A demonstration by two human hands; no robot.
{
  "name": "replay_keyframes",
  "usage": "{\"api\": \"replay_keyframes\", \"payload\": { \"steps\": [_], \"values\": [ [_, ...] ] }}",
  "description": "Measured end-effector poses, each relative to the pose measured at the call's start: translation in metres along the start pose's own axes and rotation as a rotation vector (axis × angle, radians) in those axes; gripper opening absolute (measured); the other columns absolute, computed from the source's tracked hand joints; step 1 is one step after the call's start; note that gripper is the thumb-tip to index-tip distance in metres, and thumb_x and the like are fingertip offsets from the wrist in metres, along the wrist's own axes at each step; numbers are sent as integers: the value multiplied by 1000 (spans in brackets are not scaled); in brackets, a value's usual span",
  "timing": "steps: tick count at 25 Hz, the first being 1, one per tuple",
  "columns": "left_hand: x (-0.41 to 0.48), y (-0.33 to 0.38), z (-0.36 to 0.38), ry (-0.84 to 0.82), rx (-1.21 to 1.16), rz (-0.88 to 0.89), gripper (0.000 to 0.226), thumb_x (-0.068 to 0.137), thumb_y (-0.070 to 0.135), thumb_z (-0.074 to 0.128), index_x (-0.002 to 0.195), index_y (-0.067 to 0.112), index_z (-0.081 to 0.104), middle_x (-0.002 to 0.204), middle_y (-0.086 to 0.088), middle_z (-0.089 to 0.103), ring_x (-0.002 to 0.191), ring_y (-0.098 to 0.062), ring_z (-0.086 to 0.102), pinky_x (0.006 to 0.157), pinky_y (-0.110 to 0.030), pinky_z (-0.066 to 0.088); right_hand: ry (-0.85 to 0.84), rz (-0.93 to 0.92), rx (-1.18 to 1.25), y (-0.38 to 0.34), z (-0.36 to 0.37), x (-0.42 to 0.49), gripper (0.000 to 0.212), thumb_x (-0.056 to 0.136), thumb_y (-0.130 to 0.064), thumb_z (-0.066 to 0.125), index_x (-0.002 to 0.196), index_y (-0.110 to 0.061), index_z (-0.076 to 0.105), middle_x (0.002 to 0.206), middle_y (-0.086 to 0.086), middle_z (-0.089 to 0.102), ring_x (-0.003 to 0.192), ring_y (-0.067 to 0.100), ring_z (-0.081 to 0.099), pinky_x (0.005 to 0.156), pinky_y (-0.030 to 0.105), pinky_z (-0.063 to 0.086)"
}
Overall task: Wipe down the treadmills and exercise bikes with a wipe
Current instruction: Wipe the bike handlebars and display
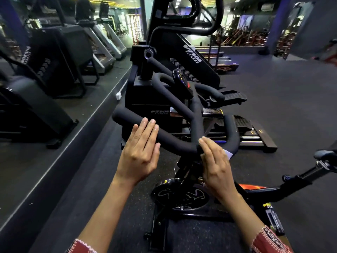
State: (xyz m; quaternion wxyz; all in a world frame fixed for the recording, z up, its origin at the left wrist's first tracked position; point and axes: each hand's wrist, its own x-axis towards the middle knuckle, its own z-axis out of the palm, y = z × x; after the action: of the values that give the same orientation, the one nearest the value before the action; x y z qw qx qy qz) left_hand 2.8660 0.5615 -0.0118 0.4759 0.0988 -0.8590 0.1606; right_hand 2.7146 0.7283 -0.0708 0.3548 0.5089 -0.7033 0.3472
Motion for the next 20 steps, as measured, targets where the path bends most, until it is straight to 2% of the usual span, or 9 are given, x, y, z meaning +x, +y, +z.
{"api": "replay_keyframes", "payload": {
  "steps": [3,5,7,10,12,14,16,18,20],
  "values": [
    [7,32,18,-30,33,-22,37,95,17,46,116,-9,63,121,-22,62,125,-31,45,117,-40,17,48,10,161,6,3,30,38,100,-19,40,132,1,45,129,17,56,119,26,52,99,36,43],
    [4,53,29,-49,41,-51,38,95,19,45,113,-8,65,118,-22,64,123,-31,47,116,-41,19,20,-161,26,11,8,22,39,101,-25,39,123,1,57,123,18,62,107,30,60,83,40,49],
    [0,76,37,-57,60,-100,39,95,20,45,114,-8,64,118,-22,63,121,-31,48,115,-41,20,9,-296,-3,44,5,8,36,101,-25,39,117,0,60,114,19,66,91,33,63,77,41,48],
    [2,117,52,-91,46,-177,45,99,26,38,118,-8,61,121,-23,61,120,-30,49,115,-40,21,19,-272,144,115,-2,13,39,102,-28,34,102,-2,63,97,16,68,92,31,61,98,43,40],
    [10,139,62,-107,27,-222,47,99,27,36,119,-7,61,124,-23,59,120,-30,49,113,-40,25,-51,-104,313,133,0,24,49,103,-28,31,92,0,69,98,13,68,106,29,59,111,42,29],
    [17,155,68,-128,20,-195,47,100,27,35,118,-6,63,126,-21,59,121,-30,51,112,-40,28,-80,16,411,118,2,21,48,102,-27,33,90,2,70,98,12,68,114,27,55,117,43,20],
    [21,165,72,-148,37,-155,47,99,28,35,116,-5,64,123,-19,62,119,-29,53,110,-41,31,-65,-132,488,109,-1,9,46,102,-24,35,91,3,70,96,13,69,110,28,58,115,45,23],
    [26,170,74,-138,68,-172,48,98,30,37,112,-4,67,118,-18,65,116,-29,56,108,-42,35,-103,-288,520,136,2,22,47,103,-25,35,90,3,70,94,14,69,109,29,59,114,46,27],
    [29,173,75,-132,103,-194,47,98,31,38,110,-3,69,115,-17,66,113,-30,59,106,-42,37,-218,-229,572,174,17,54,48,104,-27,34,88,2,68,95,15,68,117,27,53,116,41,20]
  ]
}}
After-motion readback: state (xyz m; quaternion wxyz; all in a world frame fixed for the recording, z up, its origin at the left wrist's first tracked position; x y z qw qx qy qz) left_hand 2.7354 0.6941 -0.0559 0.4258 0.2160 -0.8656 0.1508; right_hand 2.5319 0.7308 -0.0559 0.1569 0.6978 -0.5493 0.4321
